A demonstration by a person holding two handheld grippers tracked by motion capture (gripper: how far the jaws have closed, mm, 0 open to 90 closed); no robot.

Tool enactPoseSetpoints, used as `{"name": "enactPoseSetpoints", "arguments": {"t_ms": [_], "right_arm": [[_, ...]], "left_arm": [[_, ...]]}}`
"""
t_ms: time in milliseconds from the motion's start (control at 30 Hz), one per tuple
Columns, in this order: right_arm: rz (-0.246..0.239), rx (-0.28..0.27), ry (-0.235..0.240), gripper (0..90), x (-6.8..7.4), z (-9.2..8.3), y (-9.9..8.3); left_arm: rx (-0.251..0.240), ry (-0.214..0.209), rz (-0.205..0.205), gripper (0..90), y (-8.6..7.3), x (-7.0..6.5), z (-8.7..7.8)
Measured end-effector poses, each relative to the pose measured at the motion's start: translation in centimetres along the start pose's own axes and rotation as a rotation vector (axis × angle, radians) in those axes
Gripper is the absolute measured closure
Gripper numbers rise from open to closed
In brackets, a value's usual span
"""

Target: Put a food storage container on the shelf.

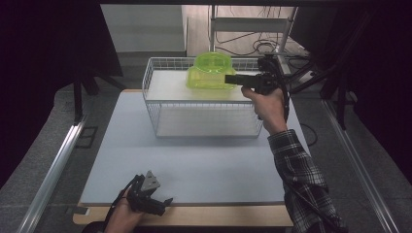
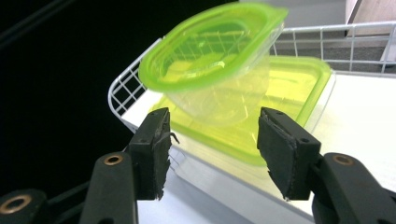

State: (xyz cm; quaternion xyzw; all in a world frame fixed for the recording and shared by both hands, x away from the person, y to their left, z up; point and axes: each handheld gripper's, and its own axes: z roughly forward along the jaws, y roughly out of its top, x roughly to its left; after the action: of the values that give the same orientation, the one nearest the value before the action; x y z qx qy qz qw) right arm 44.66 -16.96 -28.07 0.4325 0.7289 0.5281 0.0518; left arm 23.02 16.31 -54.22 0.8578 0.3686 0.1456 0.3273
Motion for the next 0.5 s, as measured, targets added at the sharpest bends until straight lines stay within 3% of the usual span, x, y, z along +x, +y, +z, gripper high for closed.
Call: {"name": "enactPoseSetpoints", "arguments": {"t_ms": [167,500], "right_arm": [[-0.042,0.03,-0.004,41.3,0.2,0.4,-1.1],[-0.072,0.059,0.0,37.8,0.1,0.9,-2.7]], "left_arm": [[-0.009,-0.007,-0.011,4.0,0.0,0.1,-0.1],[-0.008,-0.007,-0.01,4.1,0.0,0.2,-0.1]]}}
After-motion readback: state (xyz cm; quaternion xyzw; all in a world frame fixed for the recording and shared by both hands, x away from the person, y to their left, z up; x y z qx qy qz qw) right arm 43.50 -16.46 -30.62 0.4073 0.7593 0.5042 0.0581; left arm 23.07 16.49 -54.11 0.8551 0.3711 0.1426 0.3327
